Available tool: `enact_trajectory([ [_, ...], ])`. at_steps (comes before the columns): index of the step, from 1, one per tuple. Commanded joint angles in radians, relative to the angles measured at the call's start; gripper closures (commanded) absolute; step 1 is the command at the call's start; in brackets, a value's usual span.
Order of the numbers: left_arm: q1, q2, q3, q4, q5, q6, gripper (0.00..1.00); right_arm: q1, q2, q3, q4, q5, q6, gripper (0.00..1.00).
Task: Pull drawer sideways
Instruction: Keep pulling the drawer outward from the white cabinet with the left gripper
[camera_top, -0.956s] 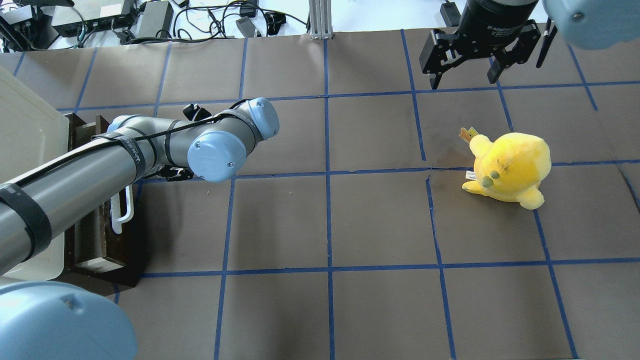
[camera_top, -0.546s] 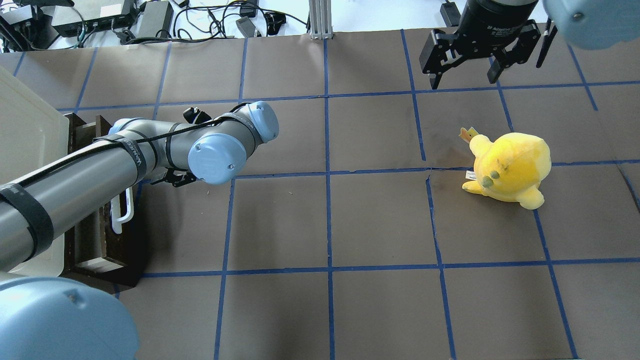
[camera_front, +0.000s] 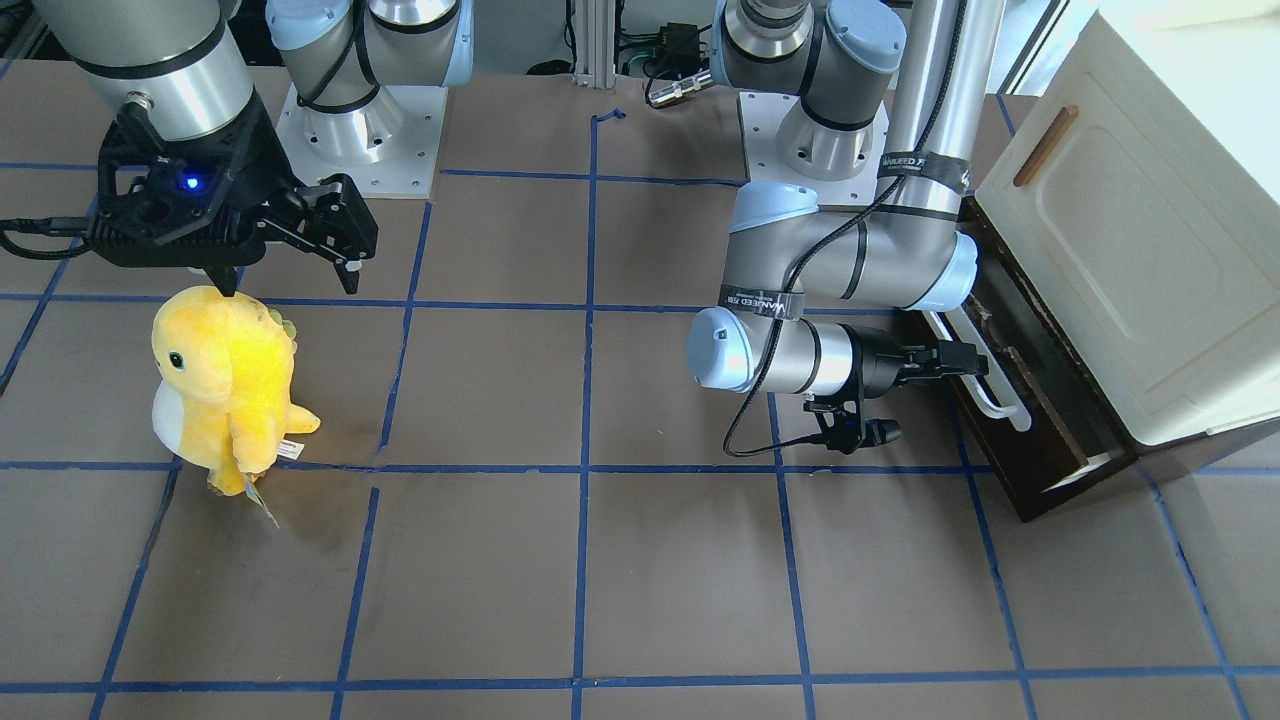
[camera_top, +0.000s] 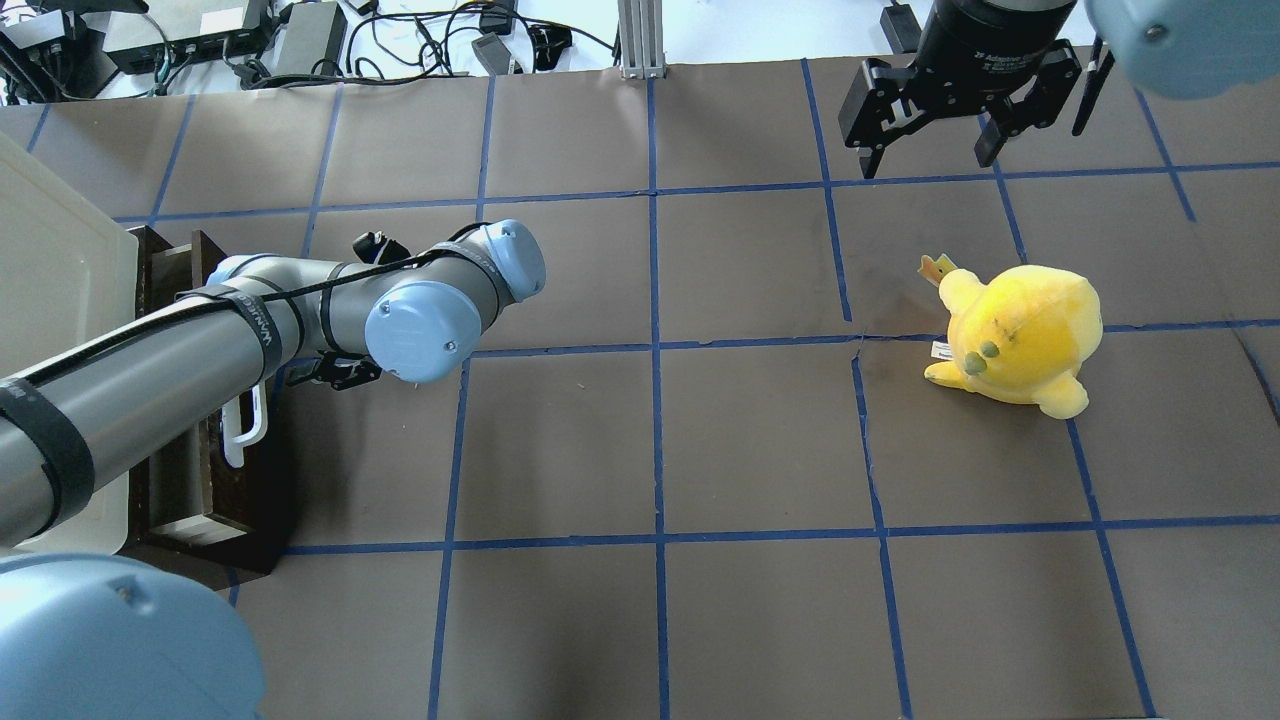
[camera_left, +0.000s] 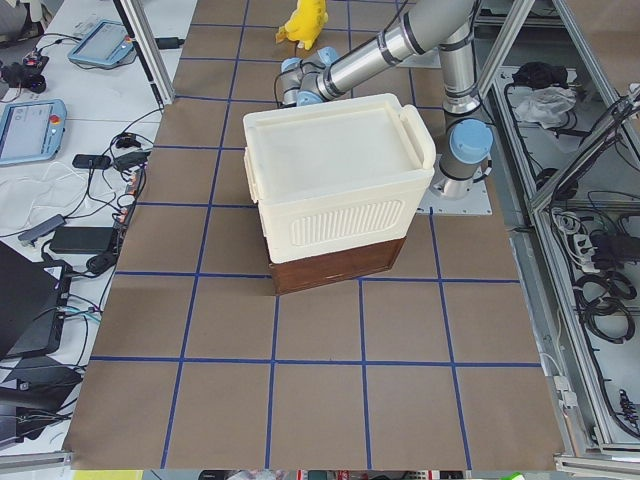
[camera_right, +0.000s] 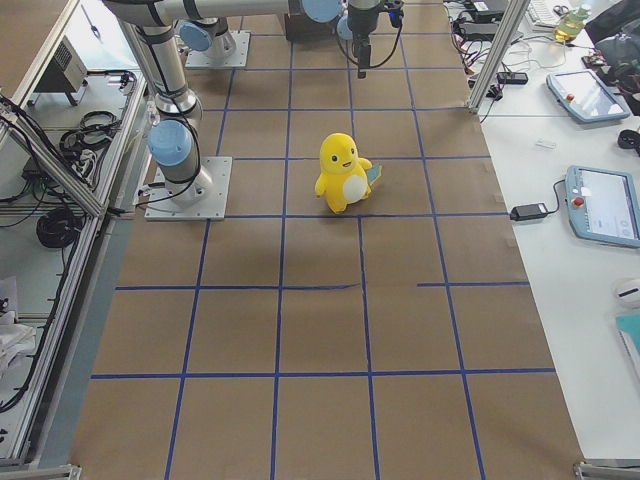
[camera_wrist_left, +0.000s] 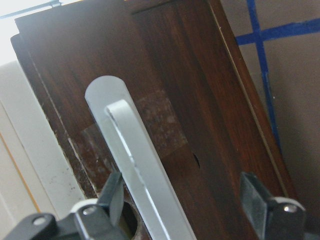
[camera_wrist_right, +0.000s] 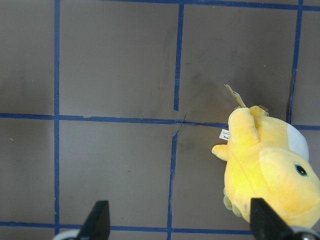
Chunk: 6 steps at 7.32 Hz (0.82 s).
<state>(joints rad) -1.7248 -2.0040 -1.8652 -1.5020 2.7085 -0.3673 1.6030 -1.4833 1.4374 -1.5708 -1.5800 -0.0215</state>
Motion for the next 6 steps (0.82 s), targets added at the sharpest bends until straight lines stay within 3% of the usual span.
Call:
enact_trajectory([
  [1, 0.002, 0.004, -0.008, -0.001, 0.002, -0.016, 0.22, 0.0, 0.0, 0.0, 0.0, 0.0, 0.0, 0.0],
  [6, 0.002, 0.008, -0.005, 0.003, -0.024, -0.156, 0.22, 0.0, 0.0, 0.0, 0.0, 0.0, 0.0, 0.0],
])
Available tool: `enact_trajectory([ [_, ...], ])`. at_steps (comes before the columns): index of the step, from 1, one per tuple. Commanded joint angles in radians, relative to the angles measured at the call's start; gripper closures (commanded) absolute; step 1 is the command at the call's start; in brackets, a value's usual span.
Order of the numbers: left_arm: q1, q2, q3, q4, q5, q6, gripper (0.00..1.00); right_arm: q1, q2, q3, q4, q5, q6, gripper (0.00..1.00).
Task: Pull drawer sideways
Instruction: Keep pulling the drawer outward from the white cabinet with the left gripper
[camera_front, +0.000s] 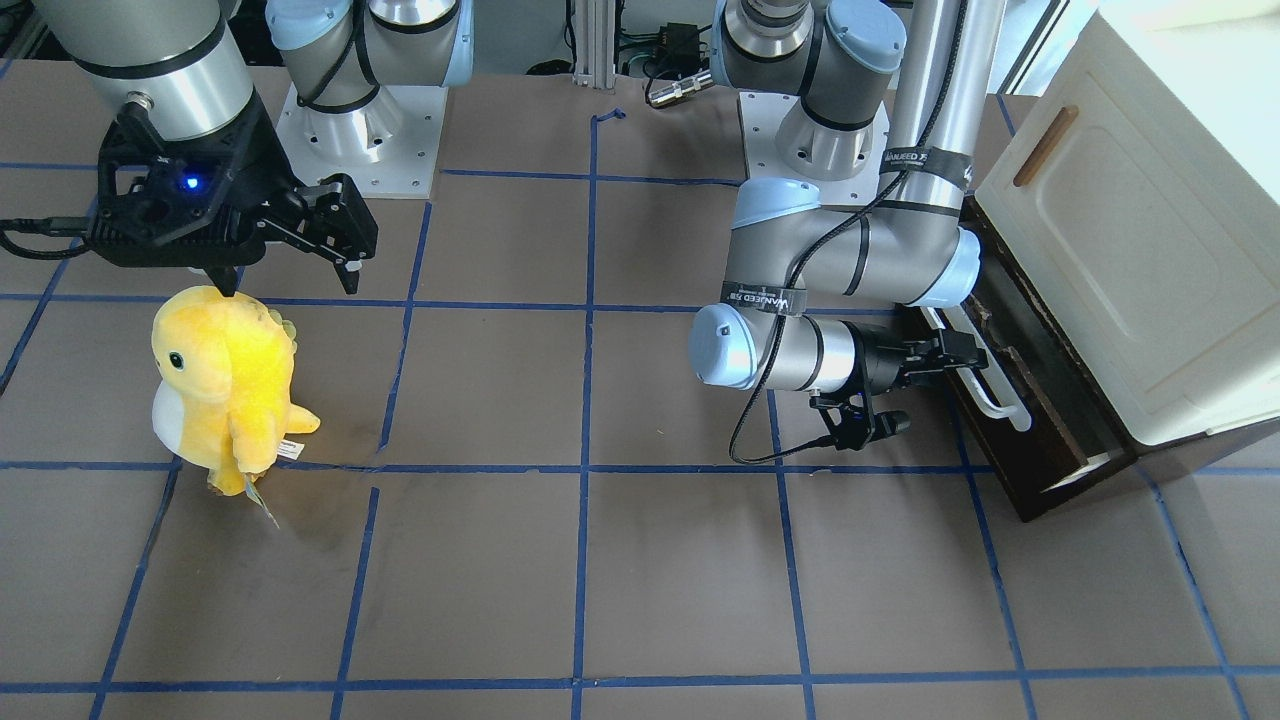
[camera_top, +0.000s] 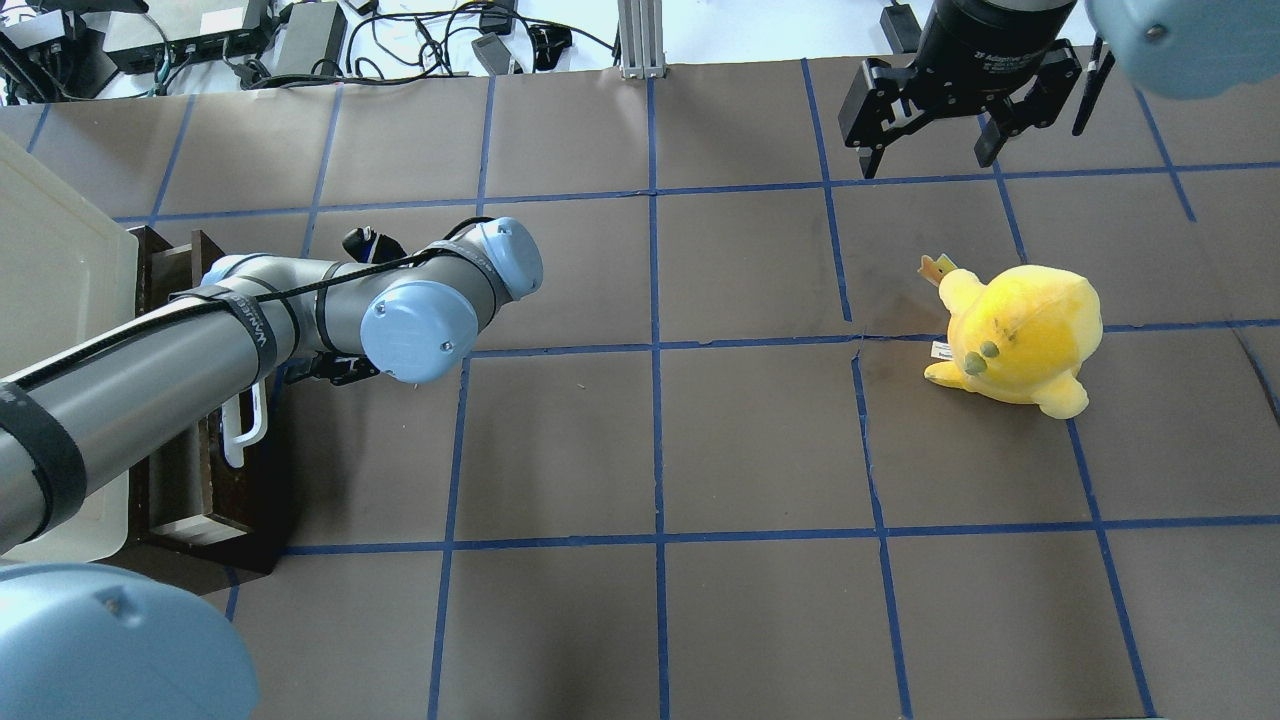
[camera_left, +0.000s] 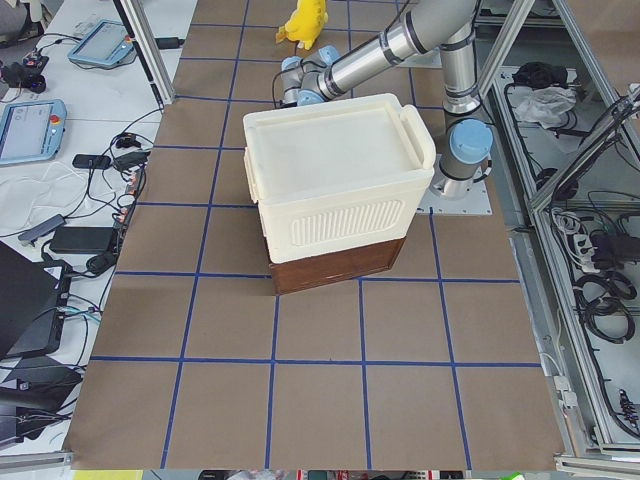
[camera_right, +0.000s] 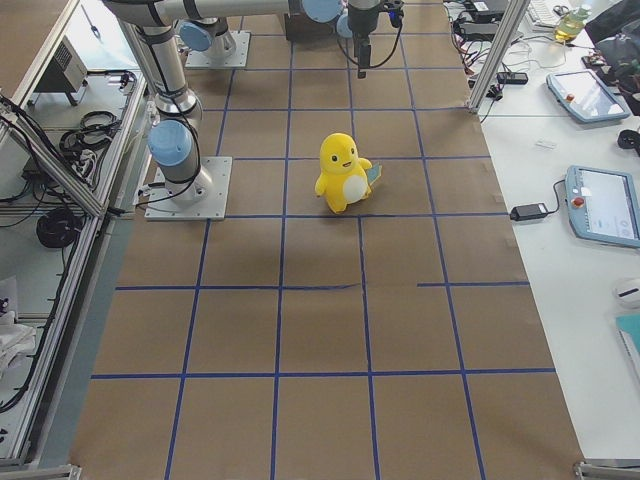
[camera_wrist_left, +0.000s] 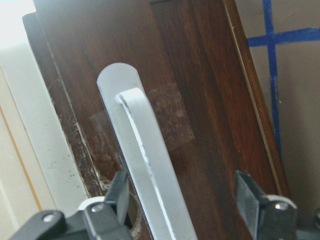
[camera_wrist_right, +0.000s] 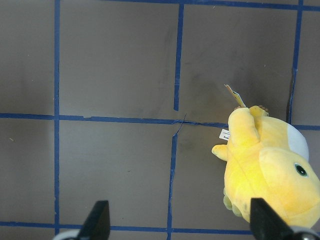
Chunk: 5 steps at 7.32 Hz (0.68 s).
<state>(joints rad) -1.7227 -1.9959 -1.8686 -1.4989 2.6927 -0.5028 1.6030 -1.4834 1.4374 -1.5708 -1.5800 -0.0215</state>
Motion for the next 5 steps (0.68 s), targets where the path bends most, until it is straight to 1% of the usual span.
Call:
enact_trajectory([
  [1, 0.0, 0.0, 0.002, -0.007, -0.007, -0.016, 0.27, 0.0, 0.0, 0.0, 0.0, 0.0, 0.0, 0.0],
  [2, 0.0, 0.0, 0.002, -0.012, -0.005, -0.014, 0.41, 0.0, 0.0, 0.0, 0.0, 0.0, 0.0, 0.0],
  [3, 0.0, 0.0, 0.002, -0.014, -0.005, -0.014, 0.48, 0.0, 0.0, 0.0, 0.0, 0.0, 0.0, 0.0],
  [5, 0.0, 0.0, 0.0, -0.017, -0.005, -0.006, 0.48, 0.0, 0.0, 0.0, 0.0, 0.0, 0.0, 0.0],
])
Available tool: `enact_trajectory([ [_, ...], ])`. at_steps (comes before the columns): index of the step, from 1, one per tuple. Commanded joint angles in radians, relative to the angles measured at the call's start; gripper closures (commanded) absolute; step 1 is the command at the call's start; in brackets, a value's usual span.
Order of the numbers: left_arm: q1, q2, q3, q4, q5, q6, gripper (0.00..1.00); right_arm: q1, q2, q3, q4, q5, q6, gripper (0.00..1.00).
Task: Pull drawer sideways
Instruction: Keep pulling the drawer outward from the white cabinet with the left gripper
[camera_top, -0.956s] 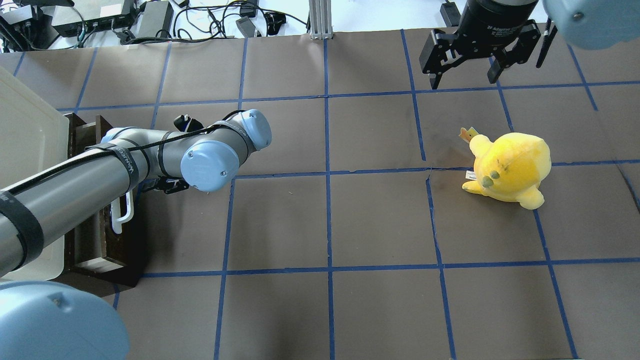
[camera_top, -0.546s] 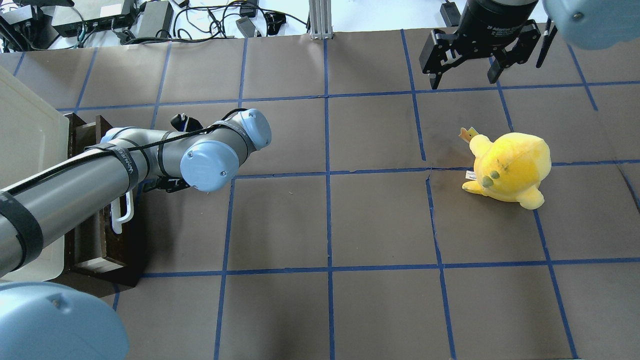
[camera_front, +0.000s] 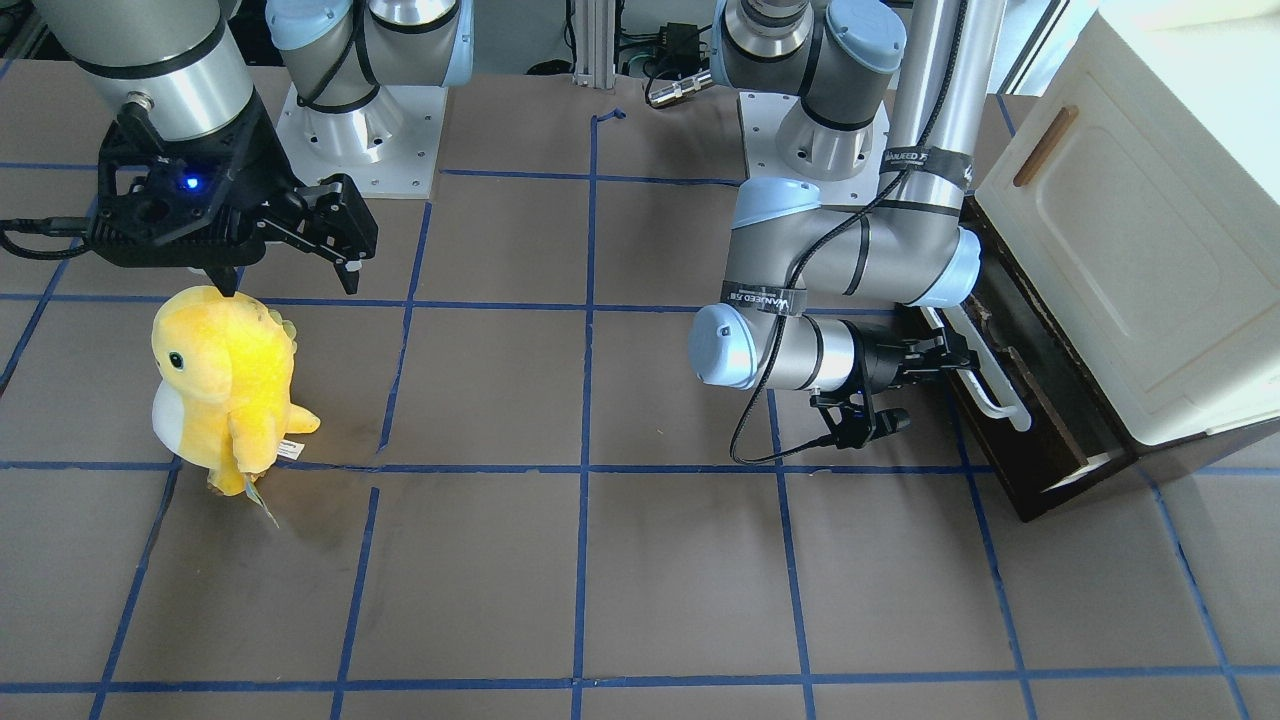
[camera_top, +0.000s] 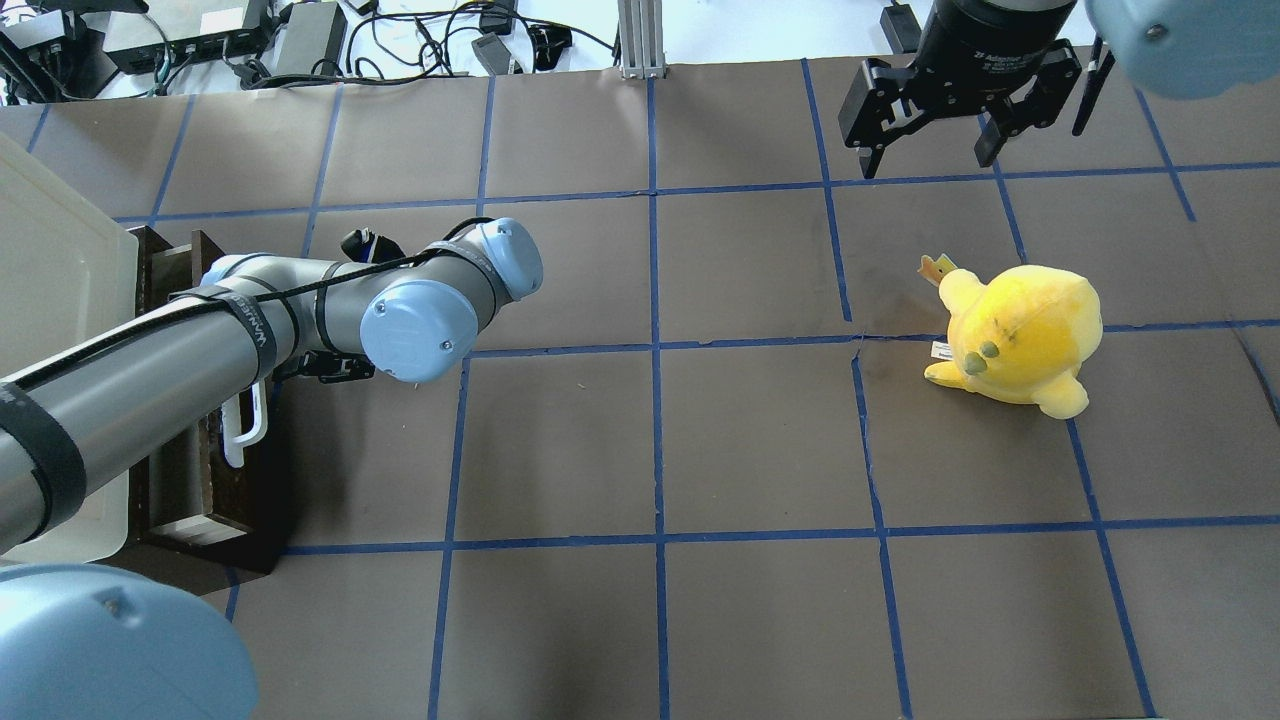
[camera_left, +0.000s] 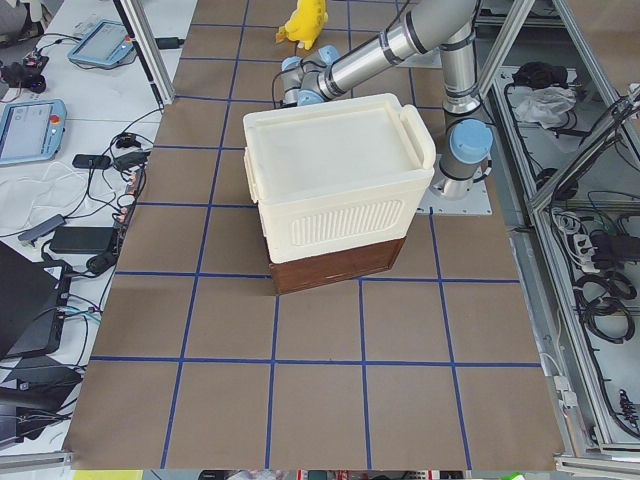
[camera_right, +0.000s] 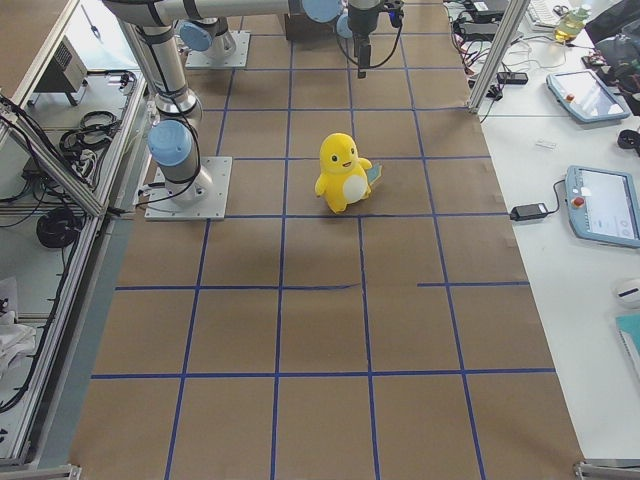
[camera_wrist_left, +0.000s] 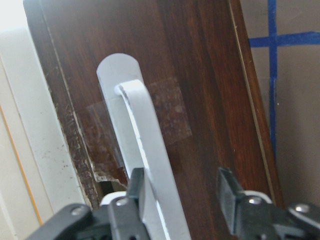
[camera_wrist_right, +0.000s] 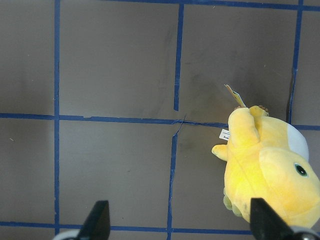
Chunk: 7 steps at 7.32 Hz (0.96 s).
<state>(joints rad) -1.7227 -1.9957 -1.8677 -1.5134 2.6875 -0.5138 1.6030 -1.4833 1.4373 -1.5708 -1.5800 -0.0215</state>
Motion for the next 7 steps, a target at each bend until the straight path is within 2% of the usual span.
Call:
enact_trajectory([
  [1, 0.0, 0.0, -0.002, -0.002, 0.0, 0.008, 0.48, 0.0, 0.0, 0.0, 0.0, 0.0, 0.0, 0.0],
  [3, 0.0, 0.005, -0.002, -0.037, 0.0, 0.008, 0.59, 0.0, 0.0, 0.0, 0.0, 0.0, 0.0, 0.0],
  [7, 0.0, 0.018, 0.005, -0.047, 0.003, 0.009, 0.59, 0.0, 0.0, 0.0, 0.0, 0.0, 0.0, 0.0],
])
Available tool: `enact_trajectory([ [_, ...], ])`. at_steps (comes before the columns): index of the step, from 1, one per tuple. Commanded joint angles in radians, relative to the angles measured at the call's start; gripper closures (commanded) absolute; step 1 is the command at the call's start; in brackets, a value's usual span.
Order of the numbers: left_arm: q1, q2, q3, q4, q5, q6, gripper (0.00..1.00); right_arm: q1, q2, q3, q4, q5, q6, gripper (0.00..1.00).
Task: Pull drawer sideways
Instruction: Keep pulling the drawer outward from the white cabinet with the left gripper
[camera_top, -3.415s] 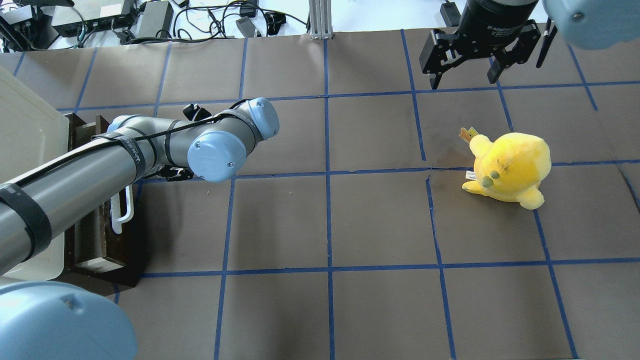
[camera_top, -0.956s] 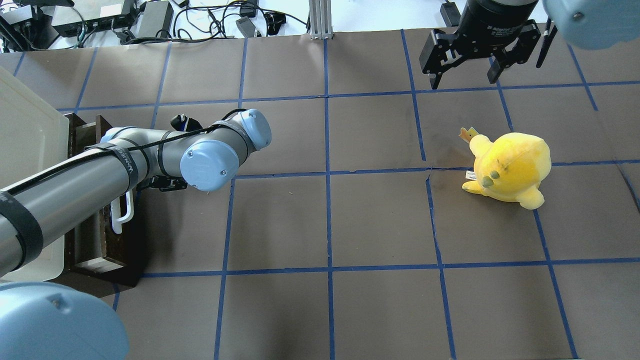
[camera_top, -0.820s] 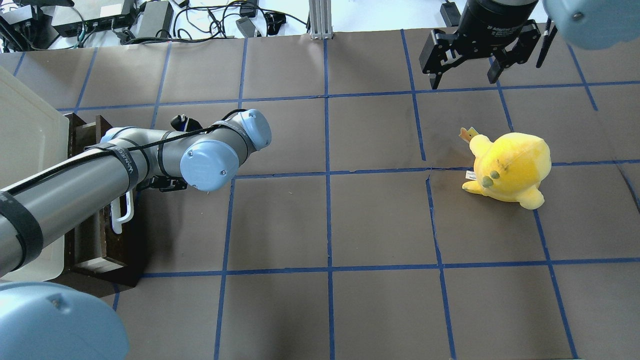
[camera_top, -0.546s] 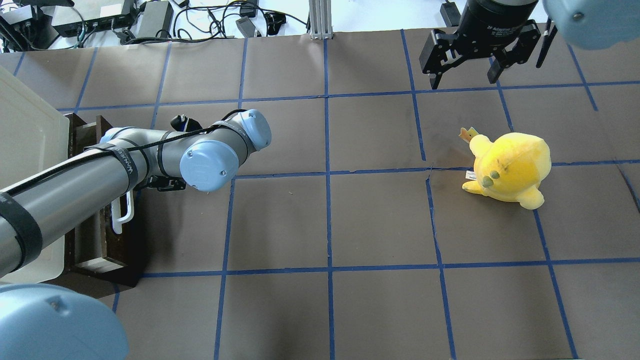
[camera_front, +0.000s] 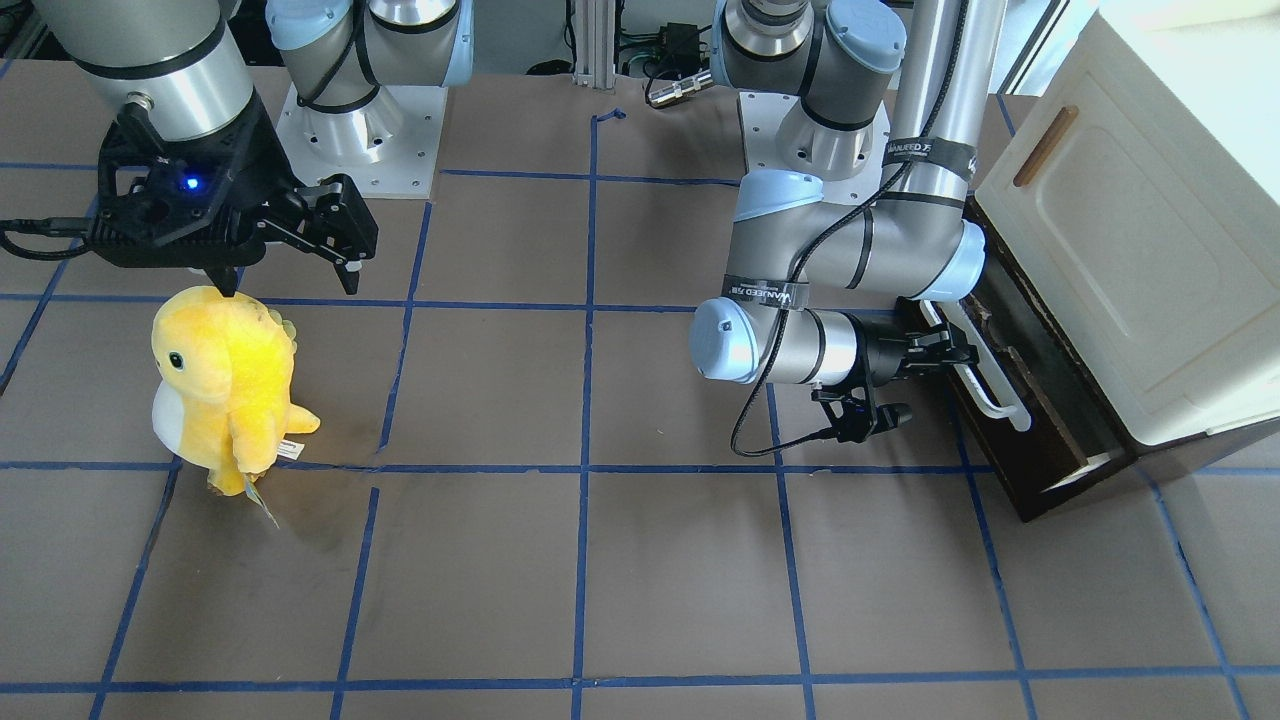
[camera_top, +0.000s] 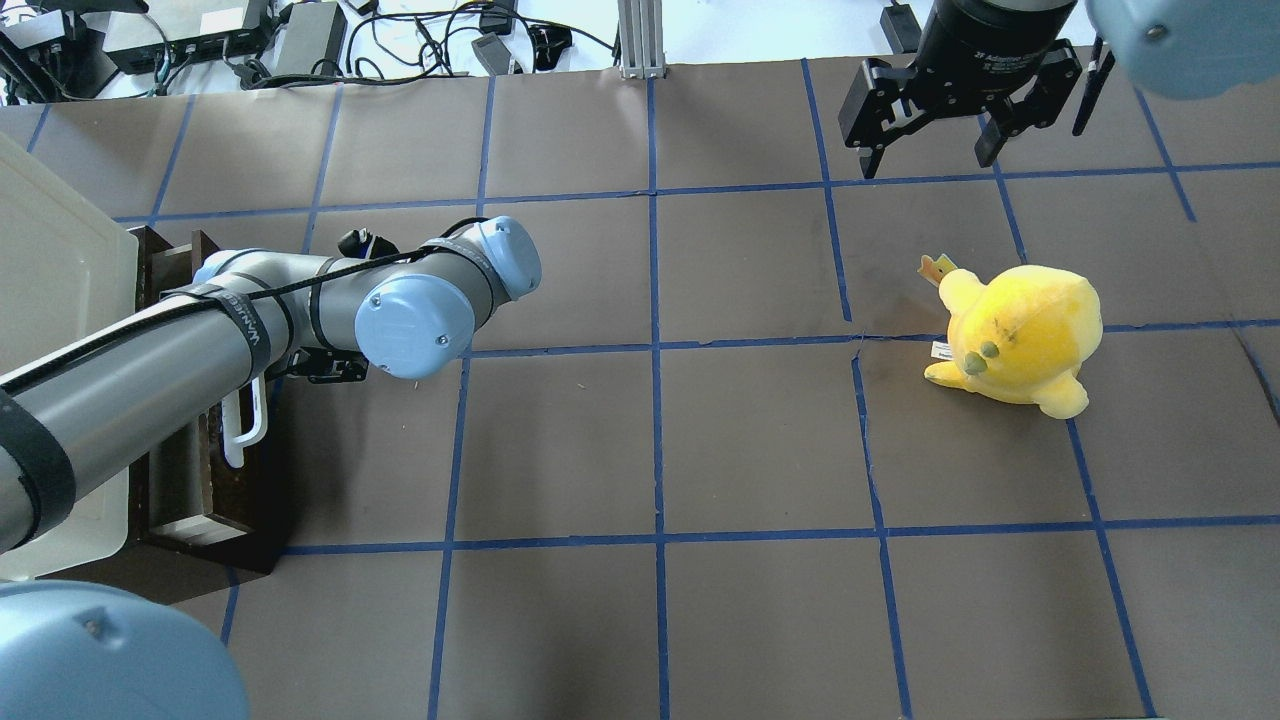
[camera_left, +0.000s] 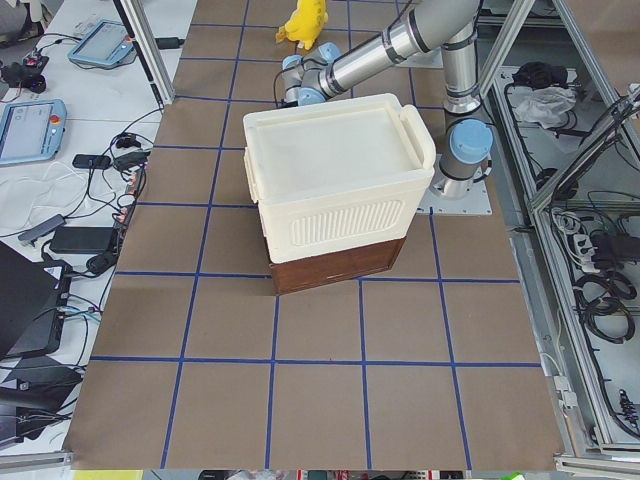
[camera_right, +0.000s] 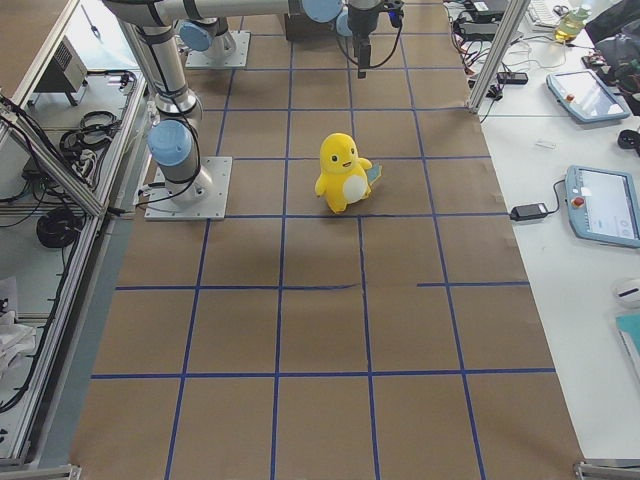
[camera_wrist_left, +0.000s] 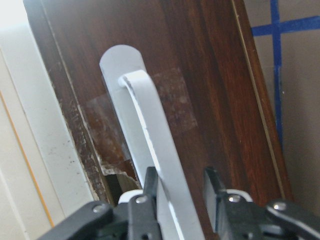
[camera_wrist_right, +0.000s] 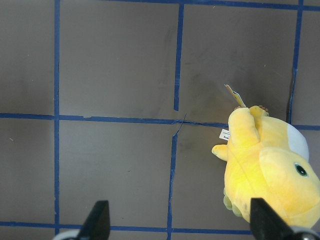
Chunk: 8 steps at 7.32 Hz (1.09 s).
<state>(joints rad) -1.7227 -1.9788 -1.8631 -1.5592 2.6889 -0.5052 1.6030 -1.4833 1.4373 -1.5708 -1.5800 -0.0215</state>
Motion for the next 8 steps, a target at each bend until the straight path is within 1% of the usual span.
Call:
enact_trajectory([
  [1, 0.0, 0.002, 0.001, -0.001, 0.002, 0.001, 0.6, 0.0, 0.0, 0.0, 0.0, 0.0, 0.0, 0.0],
  [2, 0.0, 0.003, 0.001, -0.002, 0.002, 0.001, 0.62, 0.0, 0.0, 0.0, 0.0, 0.0, 0.0, 0.0],
  [3, 0.0, 0.003, 0.001, -0.002, 0.002, 0.001, 0.69, 0.0, 0.0, 0.0, 0.0, 0.0, 0.0, 0.0],
  [4, 0.0, 0.003, 0.001, -0.002, 0.002, 0.001, 0.72, 0.0, 0.0, 0.0, 0.0, 0.0, 0.0, 0.0],
  [8, 0.0, 0.0, 0.018, -0.002, 0.006, 0.017, 0.74, 0.0, 0.0, 0.0, 0.0, 0.0, 0.0, 0.0],
])
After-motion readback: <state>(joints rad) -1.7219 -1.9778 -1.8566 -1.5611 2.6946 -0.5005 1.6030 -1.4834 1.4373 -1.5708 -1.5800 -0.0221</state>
